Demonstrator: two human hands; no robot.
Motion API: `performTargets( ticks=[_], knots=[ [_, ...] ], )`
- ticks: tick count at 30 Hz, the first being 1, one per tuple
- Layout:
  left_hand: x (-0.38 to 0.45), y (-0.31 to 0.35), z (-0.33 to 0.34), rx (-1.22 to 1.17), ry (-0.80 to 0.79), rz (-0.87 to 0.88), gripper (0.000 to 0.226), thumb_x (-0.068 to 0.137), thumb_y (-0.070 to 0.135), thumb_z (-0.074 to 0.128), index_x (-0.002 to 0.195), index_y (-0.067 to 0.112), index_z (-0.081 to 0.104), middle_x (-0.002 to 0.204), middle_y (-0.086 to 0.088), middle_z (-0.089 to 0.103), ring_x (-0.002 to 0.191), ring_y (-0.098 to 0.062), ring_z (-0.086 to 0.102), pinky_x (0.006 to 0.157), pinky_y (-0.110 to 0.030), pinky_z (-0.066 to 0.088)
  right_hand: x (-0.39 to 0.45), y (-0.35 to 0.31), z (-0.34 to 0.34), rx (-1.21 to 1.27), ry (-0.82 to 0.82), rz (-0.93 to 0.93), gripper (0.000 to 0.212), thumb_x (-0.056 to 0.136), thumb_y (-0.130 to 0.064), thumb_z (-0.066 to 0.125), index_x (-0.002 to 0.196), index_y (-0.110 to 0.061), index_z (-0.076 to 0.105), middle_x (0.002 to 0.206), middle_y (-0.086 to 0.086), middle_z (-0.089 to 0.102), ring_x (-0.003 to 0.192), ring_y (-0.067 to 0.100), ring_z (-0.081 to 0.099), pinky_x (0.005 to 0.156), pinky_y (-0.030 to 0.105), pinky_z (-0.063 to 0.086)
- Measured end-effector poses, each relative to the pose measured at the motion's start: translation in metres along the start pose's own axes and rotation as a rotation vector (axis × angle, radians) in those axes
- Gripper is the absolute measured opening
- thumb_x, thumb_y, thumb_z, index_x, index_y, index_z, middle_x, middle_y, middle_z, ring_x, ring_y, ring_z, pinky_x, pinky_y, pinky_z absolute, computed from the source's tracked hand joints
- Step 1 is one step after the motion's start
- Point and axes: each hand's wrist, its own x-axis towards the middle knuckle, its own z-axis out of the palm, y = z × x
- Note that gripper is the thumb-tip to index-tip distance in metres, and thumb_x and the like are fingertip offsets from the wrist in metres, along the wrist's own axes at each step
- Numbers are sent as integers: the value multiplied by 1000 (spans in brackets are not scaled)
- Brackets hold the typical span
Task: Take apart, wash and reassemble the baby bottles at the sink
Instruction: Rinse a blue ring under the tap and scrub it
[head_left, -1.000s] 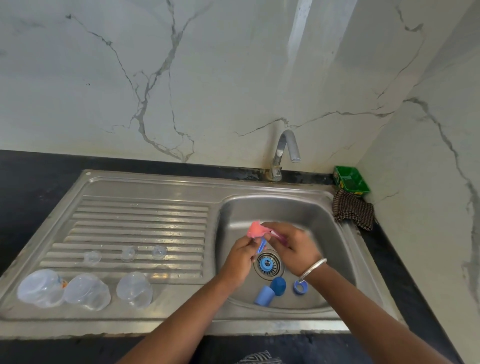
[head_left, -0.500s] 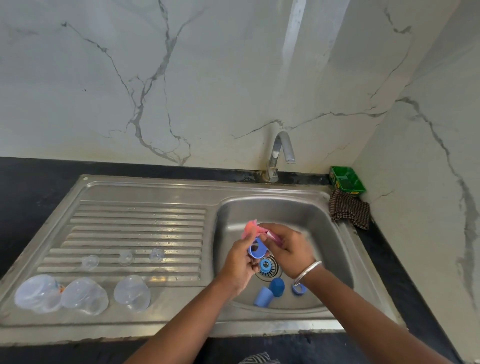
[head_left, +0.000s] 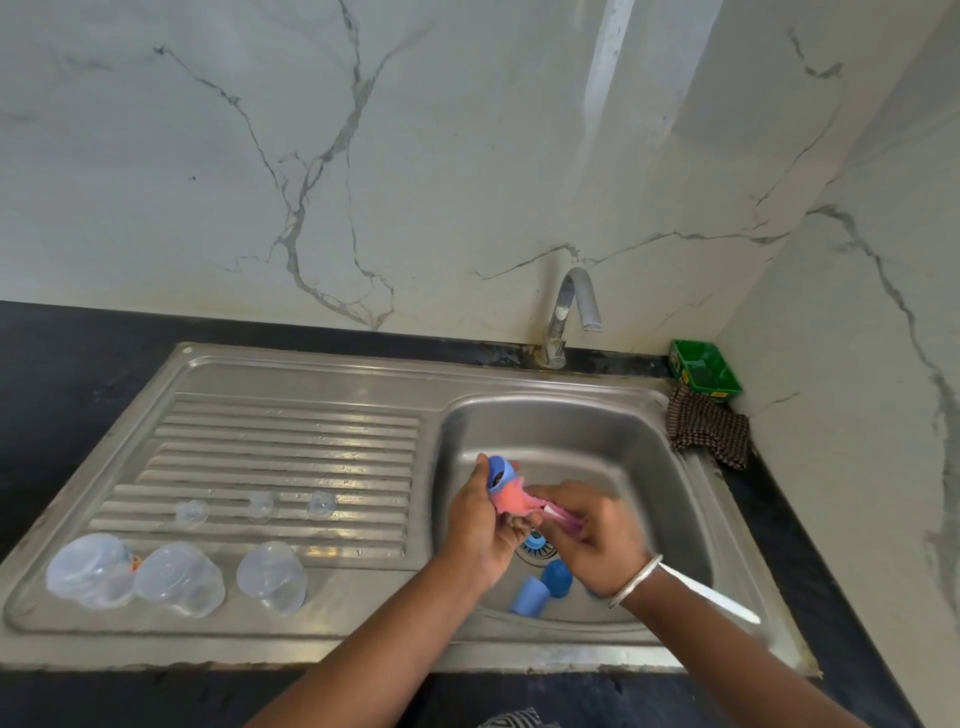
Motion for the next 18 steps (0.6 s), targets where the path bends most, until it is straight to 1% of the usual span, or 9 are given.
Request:
performTargets(
  ticks=[2,5,7,8,11,14,16,18],
  knots=[
    [0,-1,2,13,3,19,36,104,38,44,91,8,61,56,-6,56,42,-13,48,42,-21,38,3,-1,2,-55,36,16,31,86,-37,64,116,-39,66,82,-10,66,71,5,60,63,33,52],
    [-1,2,6,81,-2,77,24,100,38,50,95,19,62,63,-1,62,50,-10,51,50,-24,37,10,-3,4,-62,135,53,32,87,-41,59,118,-37,67,84,-8,68,73,8,63,64,36,53],
    [0,4,4,149,1,131,15,102,32,51,106,27,64,72,2,66,55,-8,54,54,-24,40,13,-4,5,-74,178,50,33,87,-38,59,120,-38,65,84,-7,67,73,10,63,63,36,53],
    [1,5,1,194,17,158,16,103,26,51,108,28,65,77,2,67,58,-8,57,56,-25,43,15,-6,5,-68,199,57,34,88,-36,59,121,-38,64,85,-6,68,73,10,64,63,36,53],
    [3,4,-6,316,33,213,15,101,19,53,99,18,68,85,-4,67,68,-10,62,56,-28,52,21,-7,3,-89,215,52,33,89,-36,58,121,-37,64,91,-6,70,76,11,66,64,36,54],
    [-1,3,-7,448,83,270,23,101,27,56,96,11,70,82,-3,69,71,-8,65,55,-29,55,24,-12,1,-124,246,33,32,89,-38,56,118,-34,68,86,-10,68,69,8,62,60,32,53],
    [-2,3,-7,518,123,279,29,100,31,57,93,7,72,78,-6,68,62,-5,62,56,-27,55,25,-15,0,-159,260,34,32,89,-38,54,117,-33,69,82,-11,65,65,8,59,57,31,52],
    [-3,4,-5,499,141,209,28,102,27,54,94,6,71,75,-7,71,53,-3,61,55,-25,55,25,-16,0,-185,252,31,33,88,-39,54,118,-34,68,79,-12,61,62,8,56,54,31,51]
  ],
)
